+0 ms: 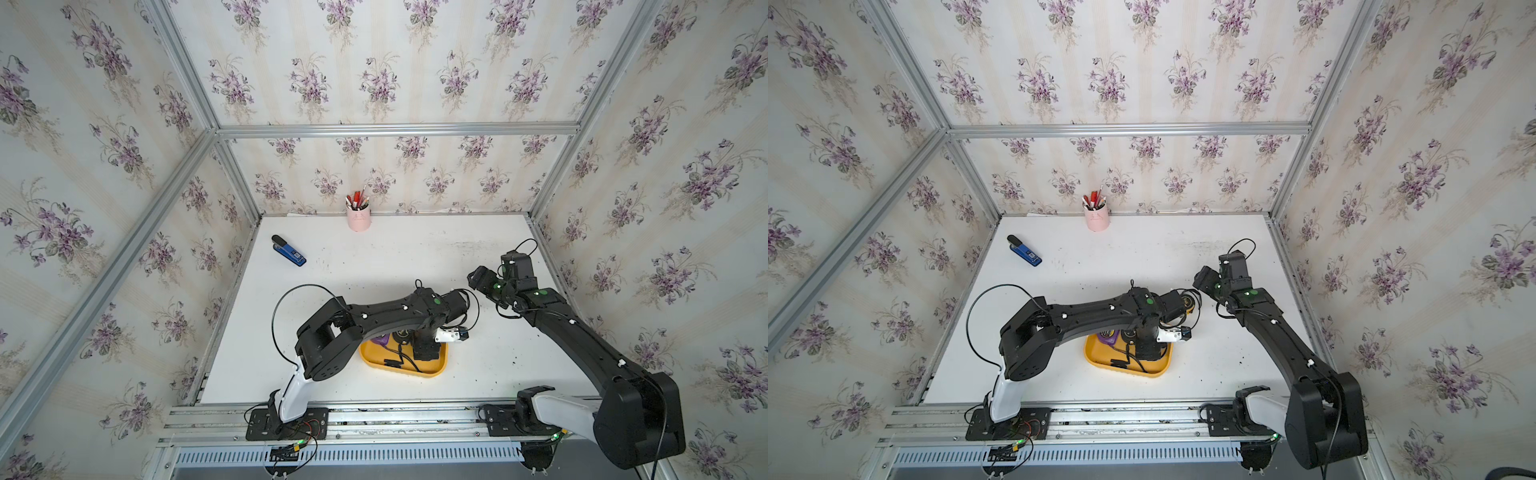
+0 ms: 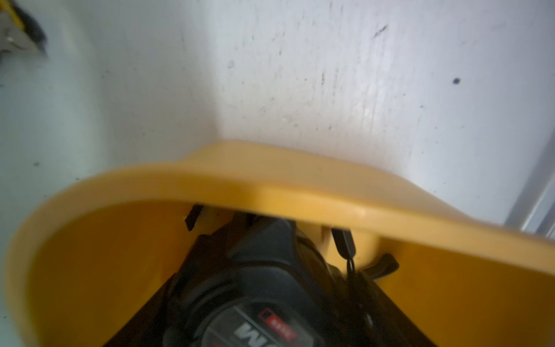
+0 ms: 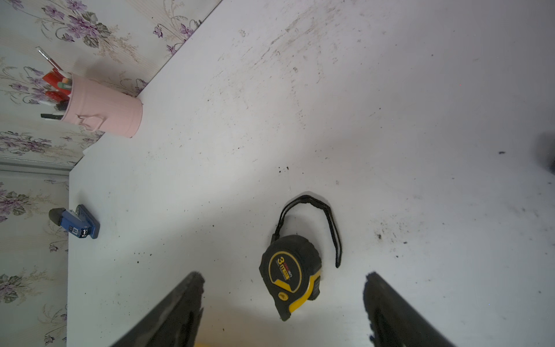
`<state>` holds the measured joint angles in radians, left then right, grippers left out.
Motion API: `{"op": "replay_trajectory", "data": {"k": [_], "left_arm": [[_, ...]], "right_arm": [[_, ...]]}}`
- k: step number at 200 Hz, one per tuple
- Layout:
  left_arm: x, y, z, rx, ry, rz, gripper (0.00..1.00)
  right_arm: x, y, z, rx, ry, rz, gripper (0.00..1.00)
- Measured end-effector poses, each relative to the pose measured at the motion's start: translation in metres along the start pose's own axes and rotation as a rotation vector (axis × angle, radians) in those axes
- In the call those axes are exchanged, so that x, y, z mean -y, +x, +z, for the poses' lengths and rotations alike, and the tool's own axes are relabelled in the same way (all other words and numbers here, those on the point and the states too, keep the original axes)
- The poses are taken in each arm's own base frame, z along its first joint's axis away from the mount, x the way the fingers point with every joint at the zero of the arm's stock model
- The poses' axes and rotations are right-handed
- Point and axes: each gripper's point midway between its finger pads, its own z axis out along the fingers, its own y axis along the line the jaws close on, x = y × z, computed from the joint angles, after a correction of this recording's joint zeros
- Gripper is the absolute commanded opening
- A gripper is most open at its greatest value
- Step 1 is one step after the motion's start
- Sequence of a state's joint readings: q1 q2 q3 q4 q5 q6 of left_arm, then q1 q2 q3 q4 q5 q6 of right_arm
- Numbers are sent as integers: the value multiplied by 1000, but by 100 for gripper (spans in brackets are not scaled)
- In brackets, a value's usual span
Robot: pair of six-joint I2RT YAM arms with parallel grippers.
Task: Take the tape measure out of the storage box
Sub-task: Pick up the tape measure from the storage box, then place the tape measure at the center of the board.
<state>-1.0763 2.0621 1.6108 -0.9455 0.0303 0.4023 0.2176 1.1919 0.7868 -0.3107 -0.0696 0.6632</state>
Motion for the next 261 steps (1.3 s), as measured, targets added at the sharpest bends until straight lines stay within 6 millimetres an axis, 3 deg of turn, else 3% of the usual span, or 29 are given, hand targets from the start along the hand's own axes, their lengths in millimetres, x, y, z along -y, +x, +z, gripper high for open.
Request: {"op": "replay_trajectory", "data": {"k": [36,74,115,151,185,211,261], "left_arm": [[-17,4,-24,24,-73,-58,20],[-40,4,-69,93,-147,-150,20],[-53,2,-105,128,-177,-233,22],[-83,3,-138,171,-198,-411,22],[-109,3,-162,224,-172,-642,15],[-123,-1,-173,276,-124,-847,6],[-128,-7,-166,395,165,-1289,4]], "right_arm": [[-3,0,-8,13,-25,9,87],[-11,-3,-19,33,-63,9,86],[-14,-4,-41,60,-90,11,86],[-14,-1,-71,102,-129,32,86],[-8,16,-84,103,-178,52,86],[-11,33,-85,81,-263,39,86],[-51,39,-98,88,-538,-41,86]]}}
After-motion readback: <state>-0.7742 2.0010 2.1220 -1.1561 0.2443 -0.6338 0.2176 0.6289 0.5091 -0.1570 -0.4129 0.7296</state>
